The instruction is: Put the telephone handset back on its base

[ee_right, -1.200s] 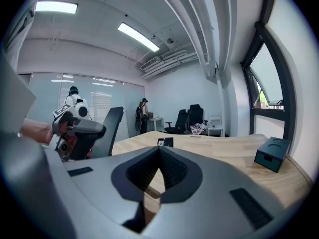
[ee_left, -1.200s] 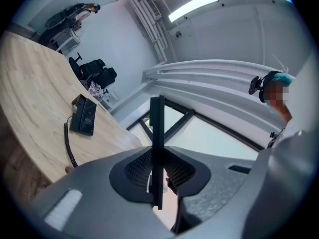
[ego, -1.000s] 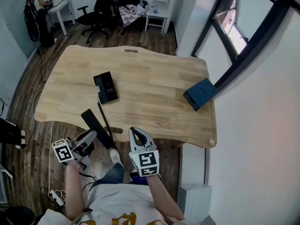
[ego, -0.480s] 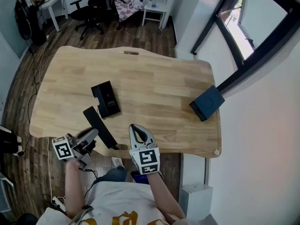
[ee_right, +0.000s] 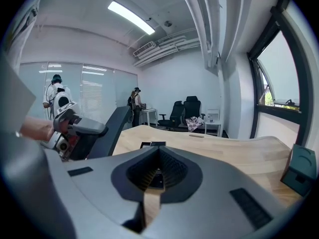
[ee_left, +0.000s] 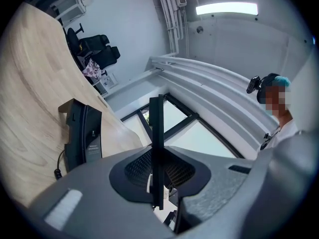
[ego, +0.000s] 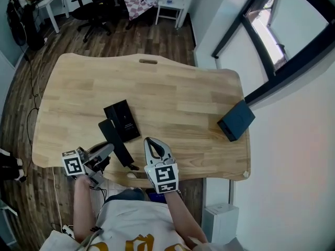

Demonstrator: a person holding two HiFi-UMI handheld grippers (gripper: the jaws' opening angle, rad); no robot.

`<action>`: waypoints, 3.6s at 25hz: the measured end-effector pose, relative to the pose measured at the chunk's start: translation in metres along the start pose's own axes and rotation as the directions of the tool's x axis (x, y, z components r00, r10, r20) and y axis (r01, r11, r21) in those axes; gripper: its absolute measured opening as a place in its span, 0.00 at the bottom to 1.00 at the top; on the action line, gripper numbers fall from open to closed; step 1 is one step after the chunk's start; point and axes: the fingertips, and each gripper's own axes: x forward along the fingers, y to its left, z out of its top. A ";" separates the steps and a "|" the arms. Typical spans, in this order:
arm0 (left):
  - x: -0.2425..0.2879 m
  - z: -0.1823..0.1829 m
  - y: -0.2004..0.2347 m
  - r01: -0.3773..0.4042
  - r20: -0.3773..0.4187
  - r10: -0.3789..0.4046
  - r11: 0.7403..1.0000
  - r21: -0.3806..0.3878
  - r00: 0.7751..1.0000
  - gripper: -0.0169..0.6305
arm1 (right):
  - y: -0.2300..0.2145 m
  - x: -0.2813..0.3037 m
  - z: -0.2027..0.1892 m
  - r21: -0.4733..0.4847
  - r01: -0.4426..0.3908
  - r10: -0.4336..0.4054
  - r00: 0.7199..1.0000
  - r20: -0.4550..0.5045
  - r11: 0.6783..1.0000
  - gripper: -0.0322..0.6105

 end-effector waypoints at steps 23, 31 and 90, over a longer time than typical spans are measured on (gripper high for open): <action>0.002 0.026 0.034 0.021 -0.023 -0.022 0.999 -0.038 0.999 0.13 | 0.010 0.046 0.000 -0.016 -0.037 0.037 0.999 -0.008 0.999 0.06; -0.004 0.021 0.043 0.002 -0.032 -0.004 0.999 -0.048 0.999 0.13 | 0.018 0.055 -0.007 -0.005 -0.066 0.066 0.998 -0.015 0.998 0.06; 0.010 0.017 0.170 -0.087 -0.045 0.081 0.983 -0.159 0.996 0.13 | -0.020 0.135 -0.070 0.100 -0.109 0.127 0.973 -0.195 0.989 0.06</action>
